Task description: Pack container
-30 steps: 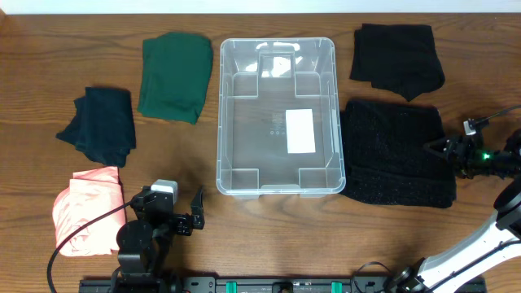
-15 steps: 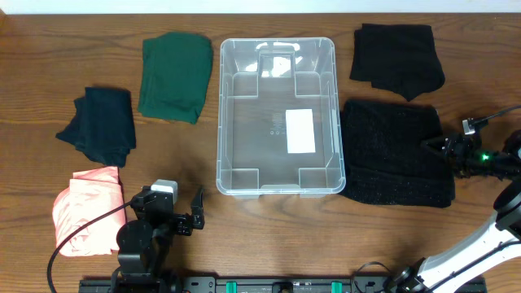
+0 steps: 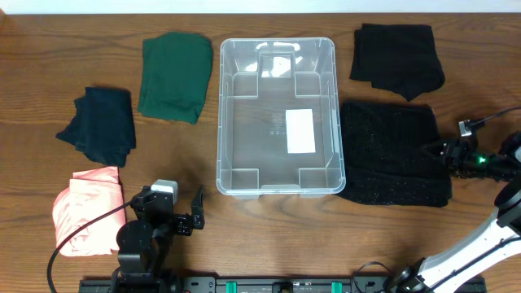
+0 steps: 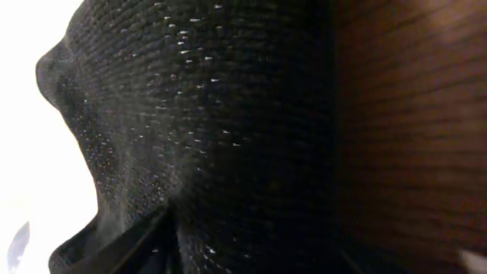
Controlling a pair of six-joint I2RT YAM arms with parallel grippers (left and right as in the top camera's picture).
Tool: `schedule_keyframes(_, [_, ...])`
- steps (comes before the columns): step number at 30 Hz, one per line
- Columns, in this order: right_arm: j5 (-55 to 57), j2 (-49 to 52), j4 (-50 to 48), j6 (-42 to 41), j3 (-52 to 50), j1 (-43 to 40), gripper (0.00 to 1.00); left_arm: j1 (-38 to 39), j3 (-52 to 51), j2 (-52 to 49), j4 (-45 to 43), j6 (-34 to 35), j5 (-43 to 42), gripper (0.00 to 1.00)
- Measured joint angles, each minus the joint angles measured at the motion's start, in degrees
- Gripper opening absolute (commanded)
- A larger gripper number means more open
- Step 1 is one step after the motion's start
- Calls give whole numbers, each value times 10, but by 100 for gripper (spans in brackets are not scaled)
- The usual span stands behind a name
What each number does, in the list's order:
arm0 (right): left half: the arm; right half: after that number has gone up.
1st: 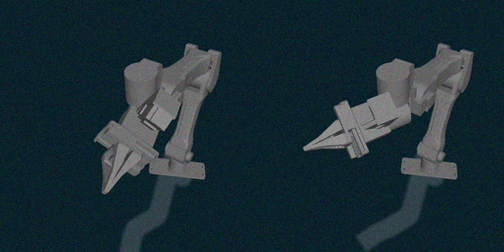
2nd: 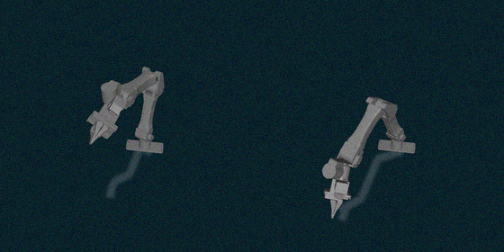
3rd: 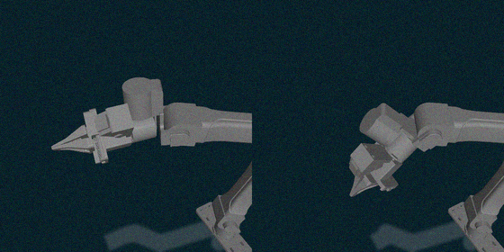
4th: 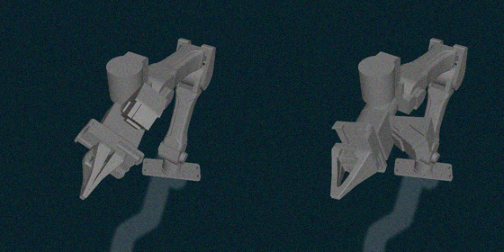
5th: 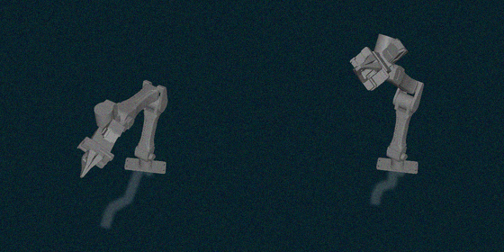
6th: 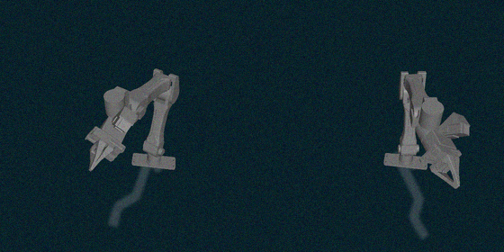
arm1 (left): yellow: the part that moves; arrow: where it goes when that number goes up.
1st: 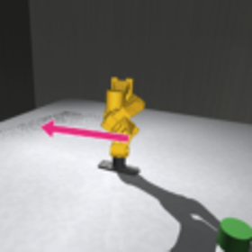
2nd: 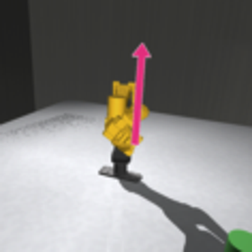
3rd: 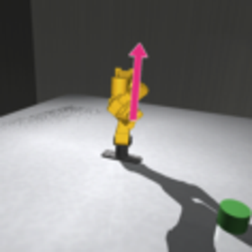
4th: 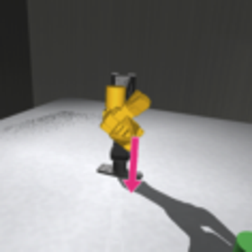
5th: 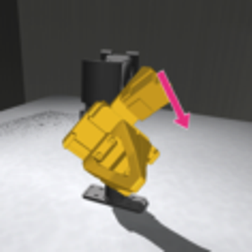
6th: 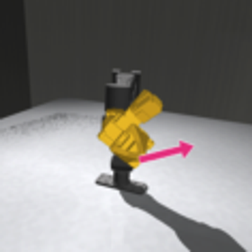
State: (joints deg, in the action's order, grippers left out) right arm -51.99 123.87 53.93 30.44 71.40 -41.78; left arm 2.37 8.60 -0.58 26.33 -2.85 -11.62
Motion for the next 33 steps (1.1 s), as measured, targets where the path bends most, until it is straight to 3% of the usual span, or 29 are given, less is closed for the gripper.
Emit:
schedule_keyframes(6, [10, 9, -13, -6, -8, 0, 8, 0, 0, 0, 0, 0, 0, 98])
schedule_keyframes(9, [4, 13, -12, -16, -10, -7, 1, 0, 0, 0, 0, 0, 0, 98])
schedule_keyframes(23, [37, 25, 65, -33, 37, -37, 1, 0, 0, 0, 0, 0, 0, 98])
schedule_keyframes(33, [90, -128, 84, -77, 87, -35, 1, 0, 0, 0, 0, 0, 0, 98])
